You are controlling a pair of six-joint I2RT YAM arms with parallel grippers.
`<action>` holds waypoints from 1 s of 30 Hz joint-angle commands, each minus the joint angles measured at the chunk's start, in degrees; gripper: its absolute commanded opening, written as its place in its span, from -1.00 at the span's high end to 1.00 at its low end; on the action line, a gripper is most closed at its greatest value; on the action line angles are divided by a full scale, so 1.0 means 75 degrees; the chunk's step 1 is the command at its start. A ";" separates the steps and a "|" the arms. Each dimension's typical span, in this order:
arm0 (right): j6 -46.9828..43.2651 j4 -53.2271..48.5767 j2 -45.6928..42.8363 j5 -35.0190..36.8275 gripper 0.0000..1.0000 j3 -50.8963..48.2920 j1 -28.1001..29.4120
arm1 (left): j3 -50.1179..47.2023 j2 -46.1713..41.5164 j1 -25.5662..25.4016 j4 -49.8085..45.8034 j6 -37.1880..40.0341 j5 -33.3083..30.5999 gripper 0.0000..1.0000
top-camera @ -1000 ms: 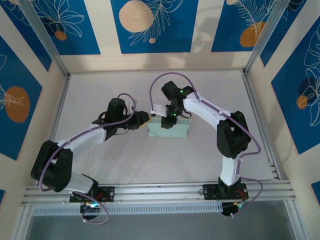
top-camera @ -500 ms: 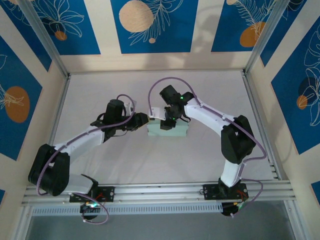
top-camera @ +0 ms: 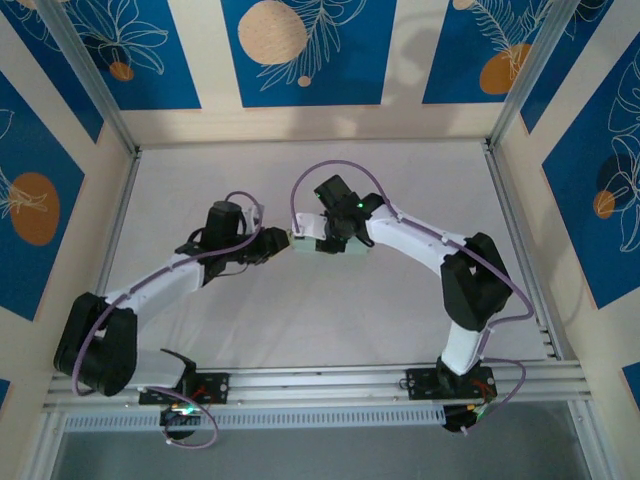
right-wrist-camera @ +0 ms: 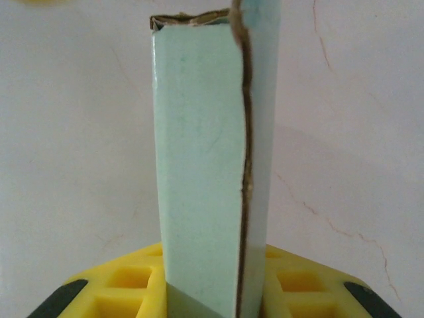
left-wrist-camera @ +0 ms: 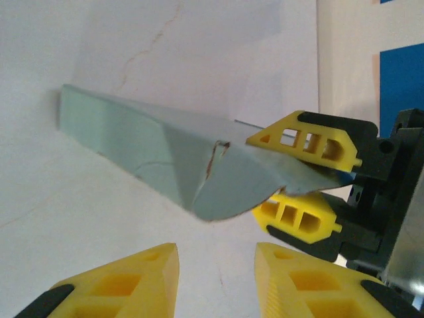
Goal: Fold the paper box
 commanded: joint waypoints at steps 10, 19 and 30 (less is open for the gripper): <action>0.0028 -0.1964 0.0539 -0.1061 0.93 0.0892 -0.0342 | 0.0458 -0.0474 0.0853 -0.0685 0.0343 -0.0237 0.22; 0.0195 -0.3835 0.0255 -0.2800 0.90 0.1718 -0.0443 | 0.1027 -0.0677 0.0890 -0.1517 0.1166 -0.0609 0.14; 0.0266 -0.3035 0.0256 -0.1824 0.88 0.0971 -0.0104 | 0.0114 -0.0417 0.0184 -0.0272 0.0081 0.0185 0.11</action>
